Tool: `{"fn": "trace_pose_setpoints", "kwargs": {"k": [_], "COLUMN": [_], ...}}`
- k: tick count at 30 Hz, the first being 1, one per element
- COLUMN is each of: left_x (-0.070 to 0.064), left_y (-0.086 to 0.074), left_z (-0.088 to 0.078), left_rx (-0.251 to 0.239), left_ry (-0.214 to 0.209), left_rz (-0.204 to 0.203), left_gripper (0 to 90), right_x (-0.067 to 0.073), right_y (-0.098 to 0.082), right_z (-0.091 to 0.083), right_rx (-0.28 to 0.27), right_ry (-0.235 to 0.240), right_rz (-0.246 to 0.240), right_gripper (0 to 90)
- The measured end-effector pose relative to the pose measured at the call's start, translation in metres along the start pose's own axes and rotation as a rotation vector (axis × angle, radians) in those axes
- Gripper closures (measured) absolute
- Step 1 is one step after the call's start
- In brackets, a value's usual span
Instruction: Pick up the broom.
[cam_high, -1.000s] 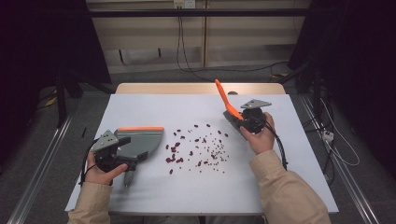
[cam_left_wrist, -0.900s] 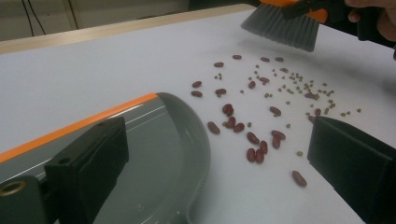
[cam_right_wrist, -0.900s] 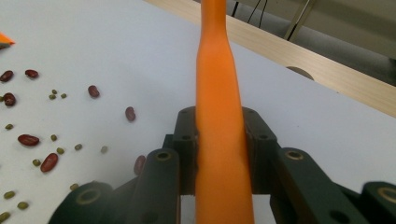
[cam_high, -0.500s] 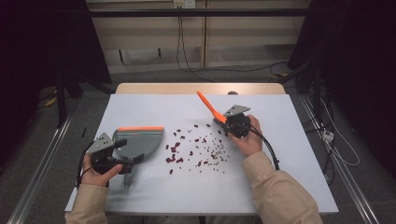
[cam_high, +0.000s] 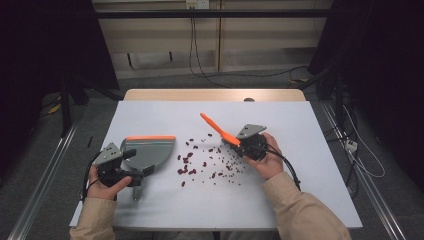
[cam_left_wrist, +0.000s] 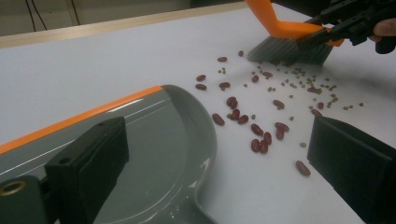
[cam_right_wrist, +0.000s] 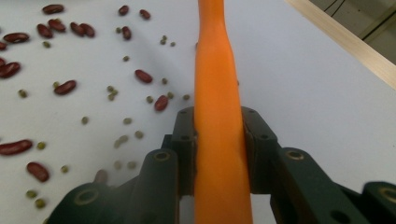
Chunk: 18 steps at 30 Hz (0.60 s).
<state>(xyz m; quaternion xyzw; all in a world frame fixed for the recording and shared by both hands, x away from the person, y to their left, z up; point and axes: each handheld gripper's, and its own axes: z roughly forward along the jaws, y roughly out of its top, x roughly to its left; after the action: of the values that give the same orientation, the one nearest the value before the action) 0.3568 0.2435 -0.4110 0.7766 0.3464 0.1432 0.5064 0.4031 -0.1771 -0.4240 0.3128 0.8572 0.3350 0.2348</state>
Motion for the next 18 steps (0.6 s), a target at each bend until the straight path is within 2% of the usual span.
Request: {"fn": "trace_pose_setpoints", "kwargs": {"k": [5, 10, 18], "left_x": [0.0, -0.001, -0.002], "left_y": [0.0, 0.0, 0.0], "left_z": [0.0, 0.0, 0.0], "left_rx": [0.003, 0.001, 0.002], "left_ry": [0.001, -0.002, 0.0], "left_rz": [0.001, 0.005, 0.009], "left_gripper": [5.2, 5.2, 5.2], "right_x": [0.011, 0.019, 0.026], "right_y": [-0.001, -0.003, -0.003], "right_z": [-0.008, -0.013, -0.017], "right_rx": [-0.002, -0.008, -0.011], "right_ry": [0.041, 0.06, 0.082], "right_rz": [-0.022, -0.058, -0.055], "right_gripper": [71.2, 71.2, 71.2]}}
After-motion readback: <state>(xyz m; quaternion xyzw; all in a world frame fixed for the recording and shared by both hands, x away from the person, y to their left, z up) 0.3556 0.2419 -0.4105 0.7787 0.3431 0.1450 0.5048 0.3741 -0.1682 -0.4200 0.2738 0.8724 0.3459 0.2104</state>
